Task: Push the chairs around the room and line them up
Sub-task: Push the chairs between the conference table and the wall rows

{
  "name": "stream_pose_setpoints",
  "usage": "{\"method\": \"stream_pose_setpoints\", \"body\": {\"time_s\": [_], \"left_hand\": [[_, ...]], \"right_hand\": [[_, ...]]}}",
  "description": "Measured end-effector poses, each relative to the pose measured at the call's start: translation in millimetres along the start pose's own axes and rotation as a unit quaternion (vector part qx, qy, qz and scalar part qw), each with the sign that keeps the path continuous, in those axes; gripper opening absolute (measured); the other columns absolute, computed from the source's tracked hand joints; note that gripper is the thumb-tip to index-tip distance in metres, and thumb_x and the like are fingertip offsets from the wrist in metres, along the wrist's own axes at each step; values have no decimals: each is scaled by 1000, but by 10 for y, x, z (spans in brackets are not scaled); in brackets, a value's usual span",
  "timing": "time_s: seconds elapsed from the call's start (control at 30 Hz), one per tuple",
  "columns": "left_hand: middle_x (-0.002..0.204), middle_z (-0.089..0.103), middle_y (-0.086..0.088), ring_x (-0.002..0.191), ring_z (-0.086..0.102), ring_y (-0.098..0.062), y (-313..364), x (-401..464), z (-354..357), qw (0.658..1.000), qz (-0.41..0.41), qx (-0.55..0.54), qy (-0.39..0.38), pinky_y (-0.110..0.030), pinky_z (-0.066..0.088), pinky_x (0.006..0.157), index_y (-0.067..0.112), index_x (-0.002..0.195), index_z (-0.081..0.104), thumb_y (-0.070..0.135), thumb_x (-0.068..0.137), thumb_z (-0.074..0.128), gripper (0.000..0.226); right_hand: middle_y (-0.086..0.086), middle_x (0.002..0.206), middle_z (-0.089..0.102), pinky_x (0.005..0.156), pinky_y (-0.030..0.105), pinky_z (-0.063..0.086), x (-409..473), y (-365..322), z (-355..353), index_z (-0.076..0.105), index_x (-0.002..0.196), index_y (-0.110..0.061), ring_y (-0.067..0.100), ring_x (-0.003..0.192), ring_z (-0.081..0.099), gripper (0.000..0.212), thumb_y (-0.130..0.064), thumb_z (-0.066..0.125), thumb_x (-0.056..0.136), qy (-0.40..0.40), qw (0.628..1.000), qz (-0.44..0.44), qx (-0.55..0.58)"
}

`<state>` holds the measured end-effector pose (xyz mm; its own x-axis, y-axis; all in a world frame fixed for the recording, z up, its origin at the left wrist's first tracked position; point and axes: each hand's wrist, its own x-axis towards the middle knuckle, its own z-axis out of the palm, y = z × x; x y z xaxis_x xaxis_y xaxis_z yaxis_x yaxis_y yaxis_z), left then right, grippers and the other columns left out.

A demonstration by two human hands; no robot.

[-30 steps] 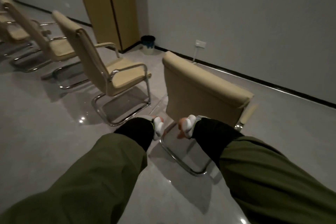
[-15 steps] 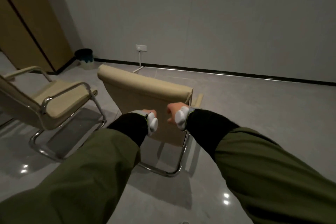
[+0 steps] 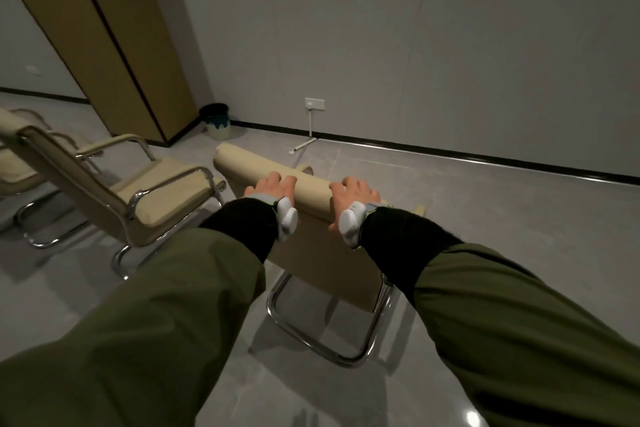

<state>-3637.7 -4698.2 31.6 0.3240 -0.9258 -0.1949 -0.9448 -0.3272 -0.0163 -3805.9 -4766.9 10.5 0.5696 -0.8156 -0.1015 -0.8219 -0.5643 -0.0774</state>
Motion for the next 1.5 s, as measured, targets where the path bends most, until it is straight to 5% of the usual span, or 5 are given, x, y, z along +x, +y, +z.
{"method": "stream_pose_setpoints", "body": {"time_s": [0.43,0.67,0.93,1.0,1.5], "left_hand": [[144,39,-8,134,39,-34,-110,962,99,989,143,30,-19,-57,31,108,29,138,34,39,69,81,85],[126,54,-4,119,50,-29,-327,1344,159,977,204,61,-25,-47,36,103,28,128,46,77,53,78,95],[106,58,-4,90,58,-25,-279,1525,87,967,232,94,-40,-37,44,75,26,119,46,87,43,75,101],[106,58,-4,88,58,-25,-265,1546,96,965,240,96,-38,-34,43,71,25,119,46,88,44,73,102],[102,57,-6,94,57,-28,-292,1378,164,974,211,69,-46,-37,45,76,23,113,49,82,47,78,93]], "right_hand": [[9,123,47,81,40,33,340,28,134,35,132,-23,33,113,49,80,-31,77,65,-58,993,103,11],[7,116,51,82,42,39,518,-137,91,43,125,-24,32,107,55,82,-38,86,57,-75,982,171,-22],[1,113,49,100,52,39,684,-110,104,41,122,-34,31,105,53,83,-60,78,52,-107,973,206,-13],[3,118,51,90,45,41,677,-75,105,41,128,-33,31,109,53,82,-54,79,59,-103,974,202,-12],[2,114,55,73,36,45,555,-115,134,42,126,-32,30,101,57,95,-59,87,47,-75,980,179,-44]]}}
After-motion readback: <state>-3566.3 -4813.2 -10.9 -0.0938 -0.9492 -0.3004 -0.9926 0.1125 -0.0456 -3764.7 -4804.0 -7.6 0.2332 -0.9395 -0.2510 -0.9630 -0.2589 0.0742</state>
